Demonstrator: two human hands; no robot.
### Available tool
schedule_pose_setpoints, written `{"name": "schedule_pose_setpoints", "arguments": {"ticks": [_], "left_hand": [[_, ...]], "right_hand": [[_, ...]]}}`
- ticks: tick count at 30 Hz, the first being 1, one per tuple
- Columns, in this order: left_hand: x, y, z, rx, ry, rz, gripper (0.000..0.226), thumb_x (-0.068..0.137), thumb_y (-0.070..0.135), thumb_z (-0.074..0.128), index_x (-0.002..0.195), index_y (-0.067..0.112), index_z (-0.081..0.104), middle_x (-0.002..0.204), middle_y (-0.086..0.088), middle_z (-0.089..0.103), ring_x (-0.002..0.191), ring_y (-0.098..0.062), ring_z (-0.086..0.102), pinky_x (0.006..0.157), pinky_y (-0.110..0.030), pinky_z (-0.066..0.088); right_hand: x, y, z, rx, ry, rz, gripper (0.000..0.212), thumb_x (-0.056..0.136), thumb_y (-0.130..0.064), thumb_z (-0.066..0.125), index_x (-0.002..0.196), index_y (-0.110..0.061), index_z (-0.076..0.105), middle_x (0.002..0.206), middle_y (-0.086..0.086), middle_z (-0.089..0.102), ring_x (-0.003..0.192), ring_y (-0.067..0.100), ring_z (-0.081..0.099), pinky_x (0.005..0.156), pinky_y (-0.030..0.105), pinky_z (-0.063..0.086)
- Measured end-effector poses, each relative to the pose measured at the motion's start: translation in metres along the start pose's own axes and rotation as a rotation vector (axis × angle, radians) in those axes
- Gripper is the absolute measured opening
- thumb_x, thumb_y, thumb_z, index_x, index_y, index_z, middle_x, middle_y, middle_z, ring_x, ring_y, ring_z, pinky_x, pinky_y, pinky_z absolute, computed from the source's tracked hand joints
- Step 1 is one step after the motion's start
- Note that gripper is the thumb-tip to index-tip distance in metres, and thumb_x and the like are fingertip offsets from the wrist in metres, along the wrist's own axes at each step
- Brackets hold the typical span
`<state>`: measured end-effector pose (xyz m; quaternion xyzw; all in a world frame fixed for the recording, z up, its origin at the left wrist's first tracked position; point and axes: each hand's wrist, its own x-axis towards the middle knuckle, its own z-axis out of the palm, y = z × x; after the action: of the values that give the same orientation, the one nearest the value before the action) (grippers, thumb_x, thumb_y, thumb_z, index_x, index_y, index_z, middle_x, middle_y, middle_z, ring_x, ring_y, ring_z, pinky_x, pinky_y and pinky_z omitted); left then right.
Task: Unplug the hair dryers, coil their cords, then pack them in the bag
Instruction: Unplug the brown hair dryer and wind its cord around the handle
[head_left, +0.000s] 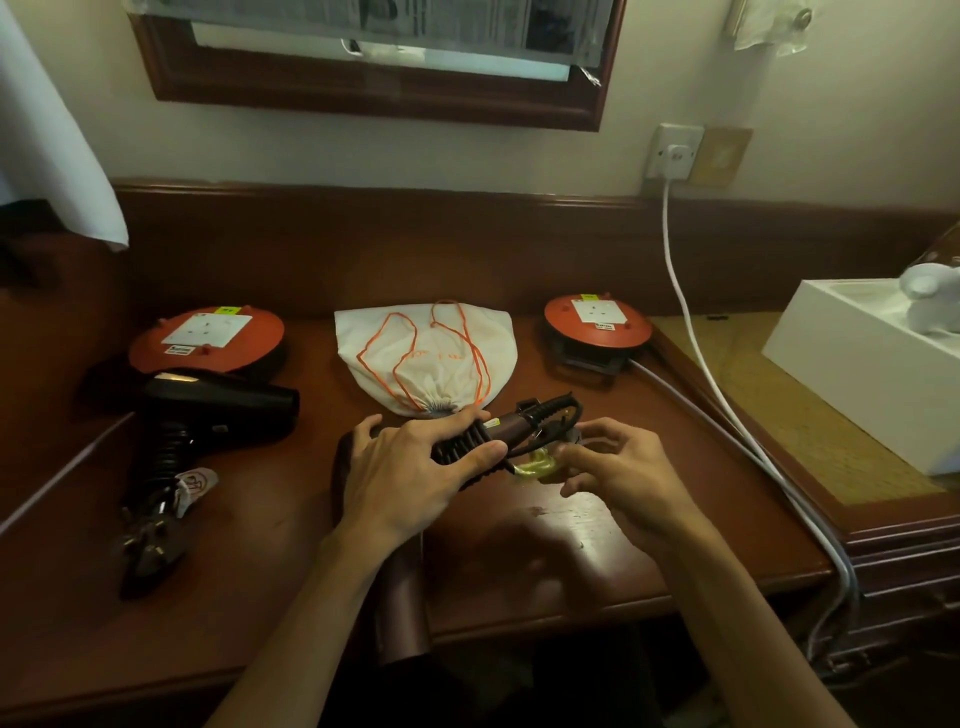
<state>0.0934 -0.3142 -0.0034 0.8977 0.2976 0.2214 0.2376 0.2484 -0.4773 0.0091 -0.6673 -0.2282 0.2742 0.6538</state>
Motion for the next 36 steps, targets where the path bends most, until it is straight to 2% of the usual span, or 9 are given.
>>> {"name": "schedule_pose_setpoints", "arguments": {"ticks": [9,15,18,21,23,25,29,33,36], "left_hand": [[0.001,0.007,0.001,0.070,-0.022,-0.051,0.064,0.084,0.087,0.041,0.136,0.053,0.058,0.132,0.016,0.069,0.129,-0.013,0.057,0.119,-0.045,0.017],[0.003,0.012,-0.006,0.031,-0.024,-0.128,0.063,0.087,0.083,0.043,0.139,0.051,0.056,0.135,0.012,0.067,0.131,-0.017,0.056,0.121,-0.047,0.016],[0.008,0.017,-0.005,0.000,-0.059,-0.102,0.050,0.095,0.073,0.041,0.134,0.046,0.054,0.126,0.009,0.070,0.127,-0.021,0.058,0.120,-0.054,0.020],[0.018,0.020,0.000,-0.106,-0.117,-0.010,0.032,0.098,0.064,0.048,0.107,0.034,0.048,0.099,0.011,0.064,0.099,-0.019,0.064,0.089,-0.042,0.045],[0.022,0.024,0.006,-0.163,-0.079,0.024,0.028,0.100,0.057,0.053,0.100,0.030,0.045,0.091,0.011,0.062,0.085,-0.015,0.060,0.067,-0.030,0.040],[0.022,0.027,0.014,-0.175,-0.015,0.025,0.026,0.100,0.054,0.054,0.100,0.029,0.045,0.092,0.011,0.062,0.083,-0.013,0.059,0.060,-0.025,0.035],[0.029,0.030,0.023,-0.193,0.013,-0.036,0.023,0.100,0.053,0.055,0.110,0.032,0.052,0.099,0.012,0.063,0.090,-0.015,0.061,0.070,-0.031,0.040],[0.037,0.032,0.027,-0.234,0.045,-0.018,0.023,0.100,0.050,0.056,0.118,0.036,0.059,0.106,0.007,0.071,0.096,-0.018,0.067,0.072,-0.033,0.050],[0.039,0.031,0.028,-0.308,0.070,-0.004,0.020,0.099,0.052,0.057,0.111,0.037,0.060,0.102,0.007,0.073,0.092,-0.017,0.070,0.076,-0.043,0.059]], "right_hand": [[-0.003,0.000,-0.006,-0.138,-0.014,-0.153,0.024,0.084,0.001,0.077,0.104,0.002,0.064,0.099,0.020,0.072,0.074,0.032,0.076,0.058,0.028,0.059],[-0.002,0.006,0.003,-0.046,-0.005,-0.259,0.031,0.084,-0.001,0.078,0.110,-0.010,0.066,0.103,0.008,0.074,0.092,0.027,0.073,0.071,0.034,0.062],[-0.002,0.008,0.013,0.039,0.024,-0.266,0.036,0.087,0.000,0.074,0.118,-0.012,0.063,0.104,0.006,0.073,0.096,0.023,0.073,0.075,0.033,0.062],[0.005,0.011,0.019,0.140,0.022,-0.189,0.038,0.089,0.003,0.070,0.124,-0.007,0.059,0.112,0.012,0.071,0.102,0.025,0.073,0.078,0.033,0.061],[0.009,0.015,0.020,0.305,-0.012,-0.105,0.037,0.091,0.005,0.065,0.126,-0.001,0.058,0.117,0.019,0.071,0.108,0.032,0.071,0.086,0.037,0.060],[0.013,0.021,0.019,0.414,-0.025,-0.073,0.036,0.090,0.003,0.065,0.125,0.005,0.060,0.118,0.022,0.071,0.112,0.037,0.069,0.095,0.043,0.056],[0.021,0.025,0.015,0.457,-0.037,-0.075,0.039,0.081,-0.002,0.070,0.120,0.004,0.065,0.114,0.020,0.073,0.108,0.037,0.069,0.092,0.041,0.055],[0.024,0.023,0.014,0.538,-0.108,-0.093,0.037,0.088,0.005,0.061,0.125,0.001,0.062,0.115,0.017,0.073,0.105,0.031,0.071,0.085,0.034,0.059],[0.025,0.022,0.012,0.600,-0.203,-0.109,0.036,0.091,0.006,0.057,0.126,0.001,0.061,0.119,0.021,0.070,0.108,0.033,0.070,0.084,0.034,0.060]]}}
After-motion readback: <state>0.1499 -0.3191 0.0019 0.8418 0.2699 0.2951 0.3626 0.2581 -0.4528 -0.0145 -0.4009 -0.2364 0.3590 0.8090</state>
